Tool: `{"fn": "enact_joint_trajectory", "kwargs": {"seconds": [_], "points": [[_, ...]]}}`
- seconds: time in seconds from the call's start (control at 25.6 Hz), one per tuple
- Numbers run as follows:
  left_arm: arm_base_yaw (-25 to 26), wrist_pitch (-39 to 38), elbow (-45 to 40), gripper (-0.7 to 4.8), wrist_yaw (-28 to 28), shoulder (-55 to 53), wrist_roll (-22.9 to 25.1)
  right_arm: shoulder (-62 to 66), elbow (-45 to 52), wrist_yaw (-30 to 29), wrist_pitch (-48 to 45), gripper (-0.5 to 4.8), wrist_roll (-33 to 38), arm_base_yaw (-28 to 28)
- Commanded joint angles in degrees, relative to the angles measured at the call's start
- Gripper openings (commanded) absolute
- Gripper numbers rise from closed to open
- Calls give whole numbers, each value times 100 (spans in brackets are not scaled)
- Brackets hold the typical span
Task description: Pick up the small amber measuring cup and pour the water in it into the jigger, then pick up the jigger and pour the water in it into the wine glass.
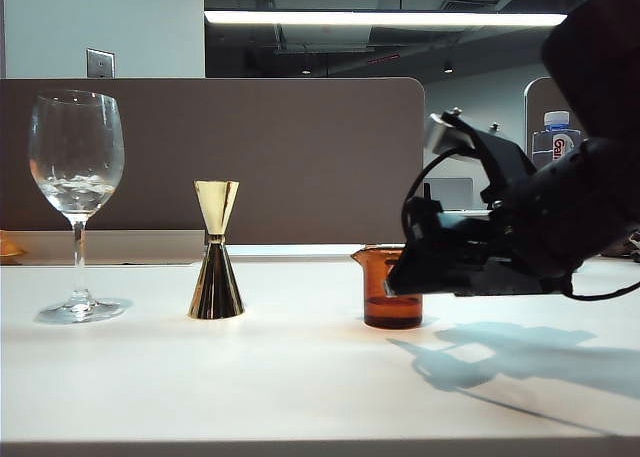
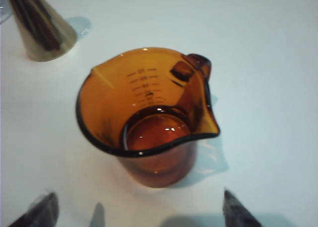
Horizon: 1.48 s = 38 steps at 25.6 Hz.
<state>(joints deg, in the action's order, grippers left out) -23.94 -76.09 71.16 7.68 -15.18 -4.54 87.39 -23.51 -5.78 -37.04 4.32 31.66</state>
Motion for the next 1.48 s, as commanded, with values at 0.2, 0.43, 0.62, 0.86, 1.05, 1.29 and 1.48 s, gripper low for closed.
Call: {"fn": "enact_joint_trajectory", "kwargs": {"seconds": [0.2, 0.43, 0.62, 0.86, 1.05, 1.29, 1.48], "points": [[2, 33, 11, -2, 2, -4, -2, 157, -378, 1351, -59, 476, 960, 417], [2, 33, 11, -2, 2, -4, -2, 570, -852, 1683, 208, 478, 1207, 780], [2, 33, 11, -2, 2, -4, -2, 769, -855, 1834, 205, 479, 1263, 811], [2, 33, 11, -2, 2, -4, -2, 905, -879, 1985, -98, 479, 1261, 802], [2, 33, 11, -2, 2, -4, -2, 1069, -890, 2037, -275, 479, 1261, 800], [2, 33, 11, -2, 2, -4, -2, 1285, -1023, 2129, -472, 479, 1263, 793], [2, 33, 11, -2, 2, -4, -2, 1486, -1318, 2146, -474, 479, 1261, 772]]}}
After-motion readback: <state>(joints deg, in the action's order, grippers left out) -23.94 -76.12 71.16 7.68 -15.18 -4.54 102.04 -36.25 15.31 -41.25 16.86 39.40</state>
